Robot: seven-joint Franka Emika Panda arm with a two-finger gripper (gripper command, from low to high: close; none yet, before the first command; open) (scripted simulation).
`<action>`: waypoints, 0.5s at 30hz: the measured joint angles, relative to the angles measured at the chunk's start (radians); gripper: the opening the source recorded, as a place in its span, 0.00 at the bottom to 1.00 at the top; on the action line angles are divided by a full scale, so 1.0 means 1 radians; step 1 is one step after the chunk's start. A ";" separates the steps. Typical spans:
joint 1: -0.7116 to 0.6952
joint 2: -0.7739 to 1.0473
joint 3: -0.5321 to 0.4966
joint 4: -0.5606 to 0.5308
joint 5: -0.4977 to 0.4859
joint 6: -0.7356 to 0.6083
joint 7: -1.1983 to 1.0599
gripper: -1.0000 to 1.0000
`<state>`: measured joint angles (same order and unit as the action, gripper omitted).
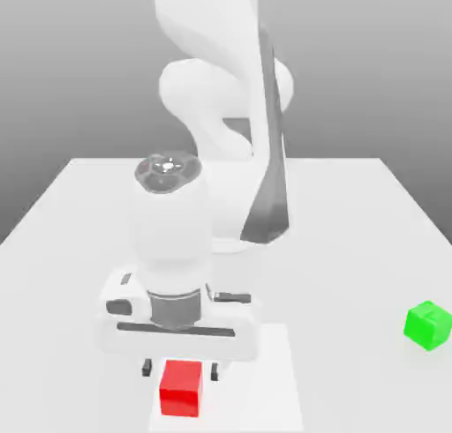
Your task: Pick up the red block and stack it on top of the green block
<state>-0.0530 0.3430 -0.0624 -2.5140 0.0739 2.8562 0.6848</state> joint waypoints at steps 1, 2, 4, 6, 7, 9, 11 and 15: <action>0.000 0.000 0.000 0.000 0.000 0.000 0.000 0.00; 0.000 0.000 0.000 0.000 -0.001 0.000 0.001 0.00; -0.001 0.000 0.000 0.000 -0.002 0.000 0.002 0.00; -0.002 0.005 0.002 0.001 0.000 0.004 0.000 0.00; 0.000 -0.018 -0.001 -0.003 -0.006 -0.015 0.005 0.00; 0.006 -0.081 -0.010 -0.013 -0.021 -0.068 0.016 0.00; 0.012 -0.148 -0.013 -0.023 -0.036 -0.125 0.031 0.00; 0.117 -0.193 0.063 -0.028 -0.051 -0.167 0.168 0.00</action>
<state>0.0644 0.1499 0.0009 -2.5418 0.0231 2.6893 0.8528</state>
